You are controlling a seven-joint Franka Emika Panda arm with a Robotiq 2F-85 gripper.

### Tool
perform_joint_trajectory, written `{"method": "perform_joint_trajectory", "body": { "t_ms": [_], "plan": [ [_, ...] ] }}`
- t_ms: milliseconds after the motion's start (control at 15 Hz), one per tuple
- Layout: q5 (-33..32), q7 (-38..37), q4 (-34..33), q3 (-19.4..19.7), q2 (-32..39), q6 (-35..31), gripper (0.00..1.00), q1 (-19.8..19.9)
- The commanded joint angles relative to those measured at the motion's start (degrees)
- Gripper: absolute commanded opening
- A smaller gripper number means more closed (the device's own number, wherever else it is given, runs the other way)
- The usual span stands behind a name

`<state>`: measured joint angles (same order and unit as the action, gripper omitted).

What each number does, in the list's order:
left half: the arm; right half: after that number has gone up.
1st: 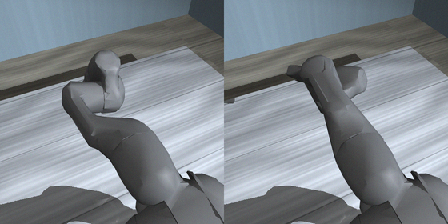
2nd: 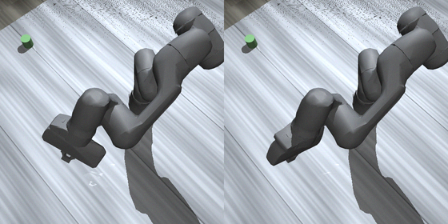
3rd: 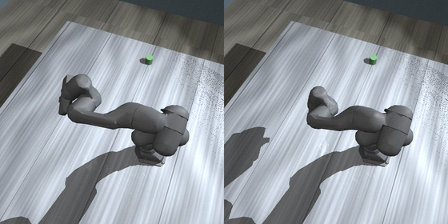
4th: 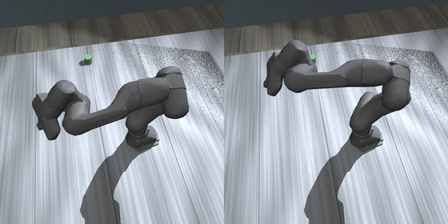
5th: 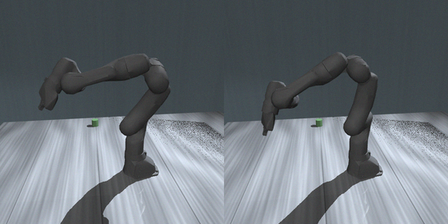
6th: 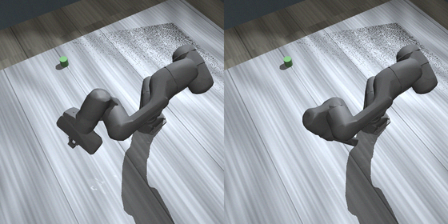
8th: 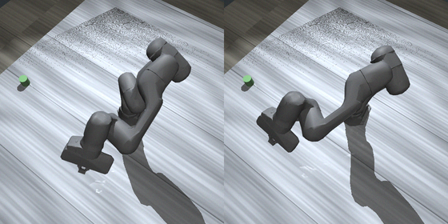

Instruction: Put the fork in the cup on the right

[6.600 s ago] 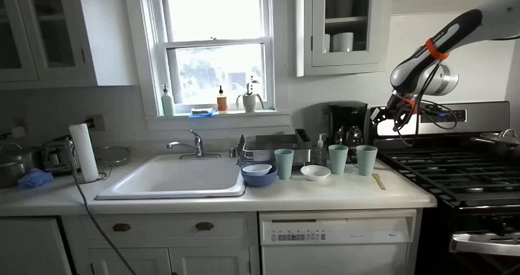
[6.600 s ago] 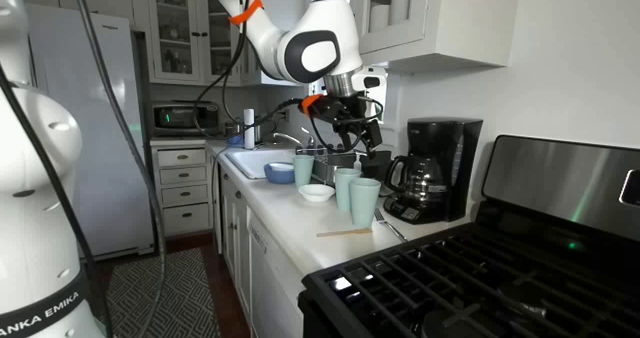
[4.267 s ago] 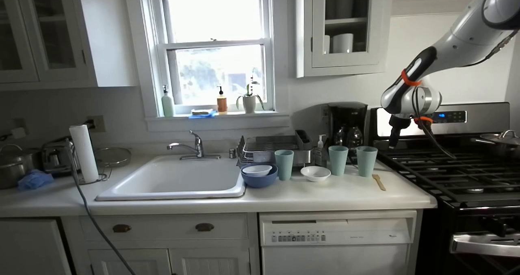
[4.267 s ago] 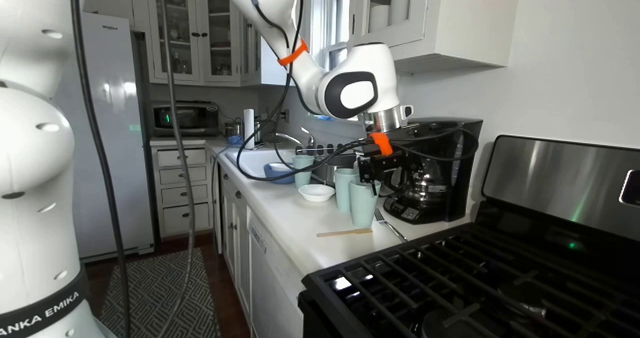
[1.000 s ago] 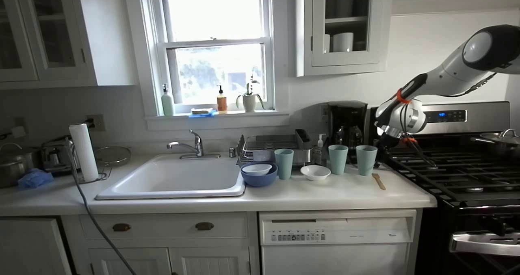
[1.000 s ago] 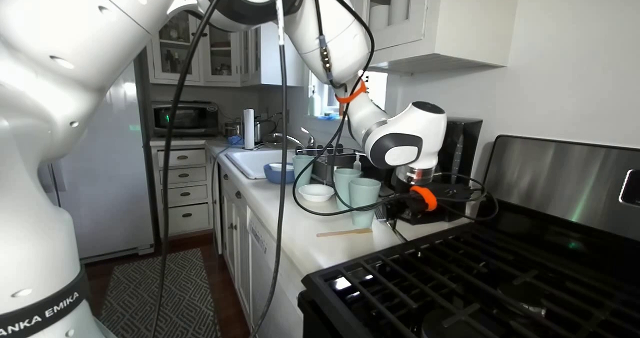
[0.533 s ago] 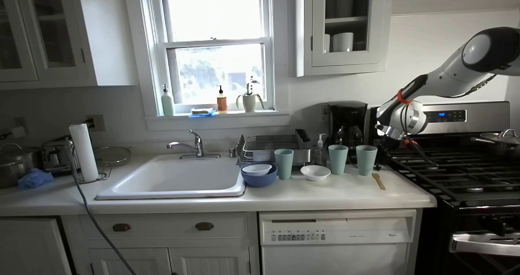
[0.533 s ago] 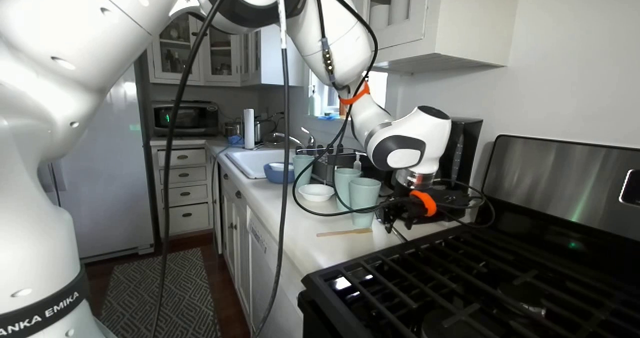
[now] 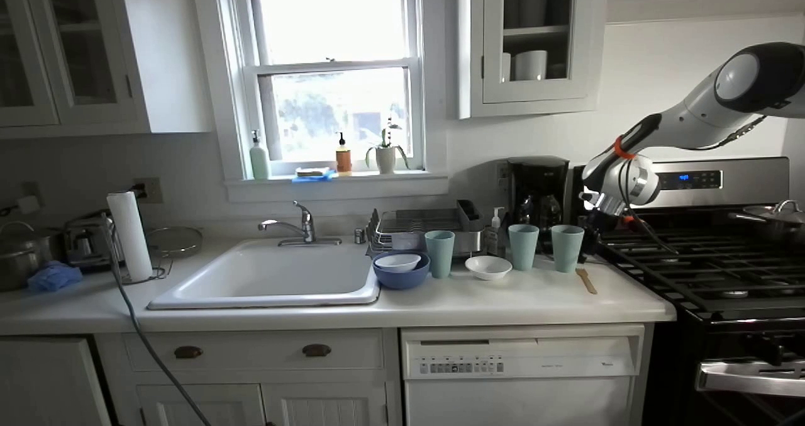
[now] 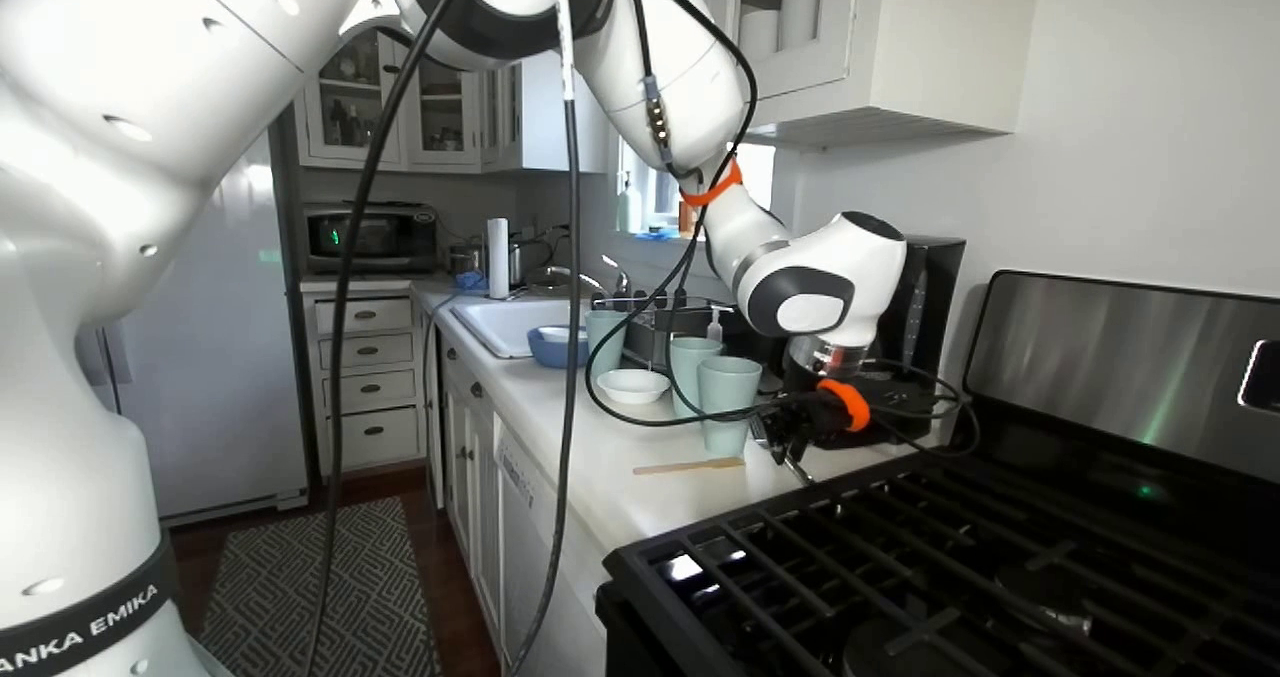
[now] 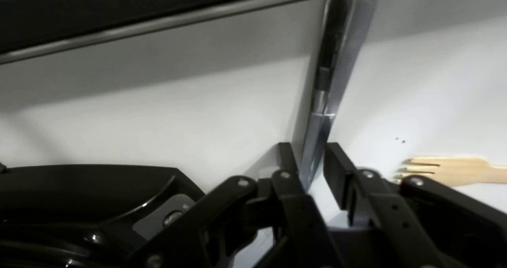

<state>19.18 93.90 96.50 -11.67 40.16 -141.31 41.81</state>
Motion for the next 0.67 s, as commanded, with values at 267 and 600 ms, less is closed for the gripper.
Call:
{"method": "perform_joint_trajectory", "body": {
  "t_ms": [267, 600],
  "plan": [
    [3.7, 0.8, -2.5, 1.4, 0.9, 2.9, 0.03, -0.5],
    [10.4, 2.2, -1.3, 0.0, -1.9, 3.6, 0.03, 2.4]
  ]
}}
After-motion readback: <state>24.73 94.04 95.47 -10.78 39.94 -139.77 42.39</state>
